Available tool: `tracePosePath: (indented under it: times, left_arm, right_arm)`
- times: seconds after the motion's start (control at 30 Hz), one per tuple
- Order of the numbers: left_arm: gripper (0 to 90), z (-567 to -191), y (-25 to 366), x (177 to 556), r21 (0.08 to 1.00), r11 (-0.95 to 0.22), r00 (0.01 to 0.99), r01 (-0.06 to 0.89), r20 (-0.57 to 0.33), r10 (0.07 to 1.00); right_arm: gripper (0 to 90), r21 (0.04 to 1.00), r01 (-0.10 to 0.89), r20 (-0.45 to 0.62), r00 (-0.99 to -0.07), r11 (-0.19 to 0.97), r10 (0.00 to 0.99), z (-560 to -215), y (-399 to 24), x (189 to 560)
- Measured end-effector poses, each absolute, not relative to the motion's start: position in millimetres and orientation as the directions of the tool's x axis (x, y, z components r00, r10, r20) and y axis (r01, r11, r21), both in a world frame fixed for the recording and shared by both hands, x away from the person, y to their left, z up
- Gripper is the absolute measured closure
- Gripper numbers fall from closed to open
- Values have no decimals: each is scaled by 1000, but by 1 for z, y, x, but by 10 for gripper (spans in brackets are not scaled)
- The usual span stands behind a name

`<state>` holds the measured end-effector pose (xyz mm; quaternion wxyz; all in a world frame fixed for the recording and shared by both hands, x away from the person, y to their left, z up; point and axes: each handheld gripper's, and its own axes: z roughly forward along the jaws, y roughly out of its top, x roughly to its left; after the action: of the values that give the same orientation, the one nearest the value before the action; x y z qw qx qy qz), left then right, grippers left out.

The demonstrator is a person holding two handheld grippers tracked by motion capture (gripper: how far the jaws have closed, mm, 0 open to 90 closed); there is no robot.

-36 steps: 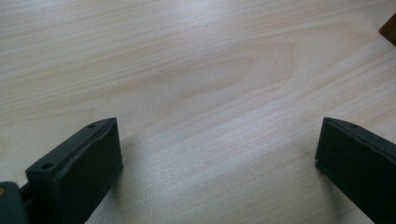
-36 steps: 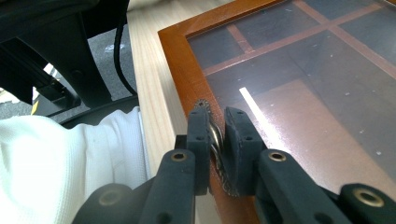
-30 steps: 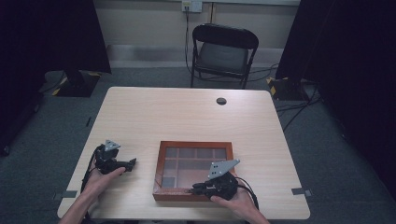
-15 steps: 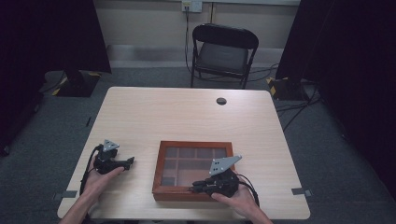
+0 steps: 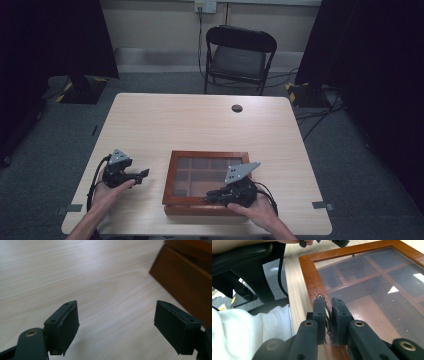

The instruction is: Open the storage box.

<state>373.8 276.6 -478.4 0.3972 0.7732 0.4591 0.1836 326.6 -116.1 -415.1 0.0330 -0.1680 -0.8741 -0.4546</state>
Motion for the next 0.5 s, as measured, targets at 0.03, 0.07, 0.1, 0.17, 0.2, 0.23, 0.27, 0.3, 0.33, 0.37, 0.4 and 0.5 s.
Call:
tracePosePath:
  times: [0.03,0.07,0.1,0.17,0.2,0.23,0.27,0.3,0.33,0.37,0.4,0.5]
  left_arm:
    - [193,-478,275,373,784,-269,521,559,-80,850]
    - [193,-476,273,372,787,-283,540,548,-75,838]
    - [193,-475,271,371,788,-287,552,544,-79,830]
    - [193,-473,267,369,795,-293,570,531,-80,818]
    - [193,-472,265,367,798,-297,582,525,-82,809]
    - [193,-472,263,365,800,-300,592,520,-84,801]
    - [198,-472,263,365,800,-300,592,520,-84,801]
    - [205,-471,258,363,803,-306,616,512,-95,782]
    - [205,-471,258,363,803,-306,616,512,-95,782]
    - [205,-470,253,359,801,-328,640,501,-88,763]
    - [204,-470,253,359,801,-328,640,501,-88,763]
    - [194,-468,247,356,809,-329,663,488,-98,742]
  right_arm:
    - [824,785,321,208,-942,530,264,-414,-116,327]
    - [824,786,320,206,-942,529,265,-414,-116,327]
    - [824,784,320,204,-942,532,266,-413,-116,327]
    - [824,783,321,206,-942,533,265,-412,-115,327]
    - [824,781,325,210,-941,533,267,-411,-116,327]
    - [824,782,325,209,-941,532,267,-410,-116,327]
    - [824,782,326,211,-940,531,267,-409,-116,328]
    - [824,783,324,208,-941,531,267,-407,-116,328]
    - [824,783,324,208,-941,531,267,-407,-116,328]
    - [824,781,327,211,-940,532,269,-405,-116,329]
    - [824,781,327,211,-940,532,269,-405,-116,329]
    - [824,777,326,211,-941,539,264,-402,-115,331]
